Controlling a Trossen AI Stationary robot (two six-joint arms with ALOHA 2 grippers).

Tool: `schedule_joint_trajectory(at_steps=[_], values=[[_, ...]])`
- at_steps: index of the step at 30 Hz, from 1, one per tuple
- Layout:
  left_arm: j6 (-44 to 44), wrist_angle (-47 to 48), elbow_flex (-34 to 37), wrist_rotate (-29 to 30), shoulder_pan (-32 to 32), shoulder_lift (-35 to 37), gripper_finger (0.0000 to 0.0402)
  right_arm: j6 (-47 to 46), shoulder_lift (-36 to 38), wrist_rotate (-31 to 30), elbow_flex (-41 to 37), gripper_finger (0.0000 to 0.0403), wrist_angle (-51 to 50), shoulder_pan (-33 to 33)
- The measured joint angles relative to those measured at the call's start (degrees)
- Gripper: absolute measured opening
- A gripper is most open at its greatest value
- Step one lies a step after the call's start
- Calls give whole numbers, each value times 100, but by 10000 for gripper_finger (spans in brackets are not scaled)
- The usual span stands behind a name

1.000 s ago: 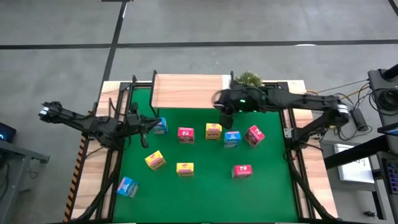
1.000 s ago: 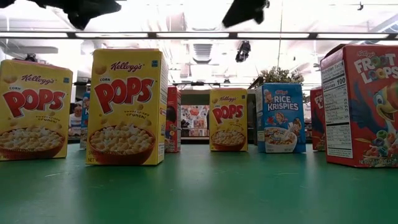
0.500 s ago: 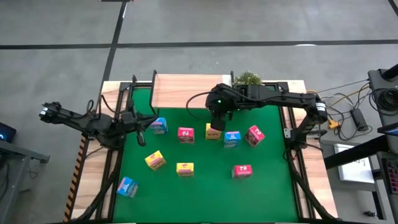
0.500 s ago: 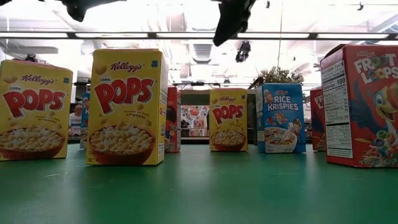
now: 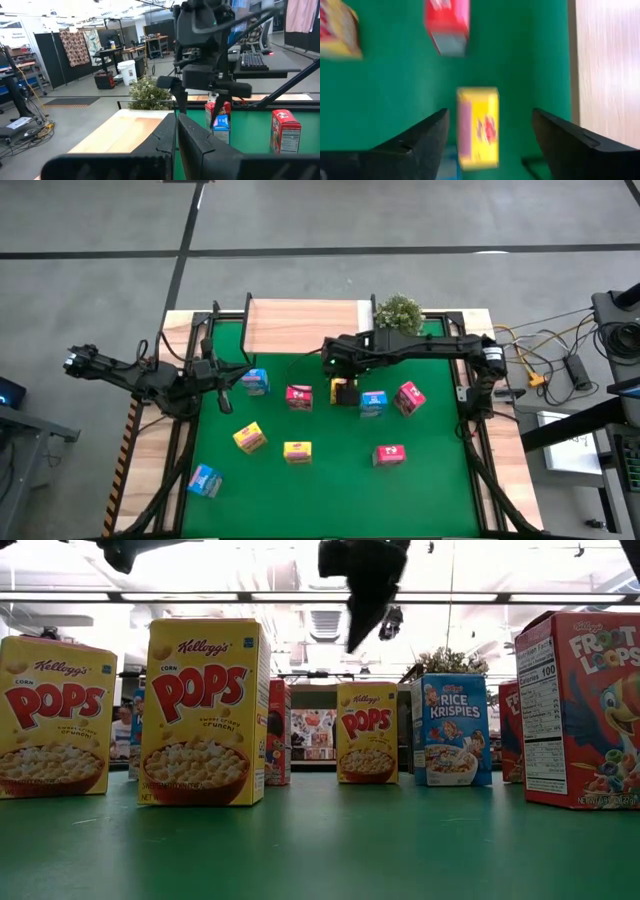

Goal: Stack cereal on shelf
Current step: Put the top left red cereal box on the shelf

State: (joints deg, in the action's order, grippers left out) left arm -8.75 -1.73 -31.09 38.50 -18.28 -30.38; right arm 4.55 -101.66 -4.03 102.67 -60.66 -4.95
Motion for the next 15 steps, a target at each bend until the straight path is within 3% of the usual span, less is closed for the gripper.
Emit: schedule_joint_trajectory(at_steps=[11, 15], values=[[0, 29, 1, 0, -2, -10, 0, -4, -717, 191, 3, 289, 2100, 93], [-65, 51, 2, 0, -1, -9, 0, -167, -932, 556, 1, 282, 2475, 108]])
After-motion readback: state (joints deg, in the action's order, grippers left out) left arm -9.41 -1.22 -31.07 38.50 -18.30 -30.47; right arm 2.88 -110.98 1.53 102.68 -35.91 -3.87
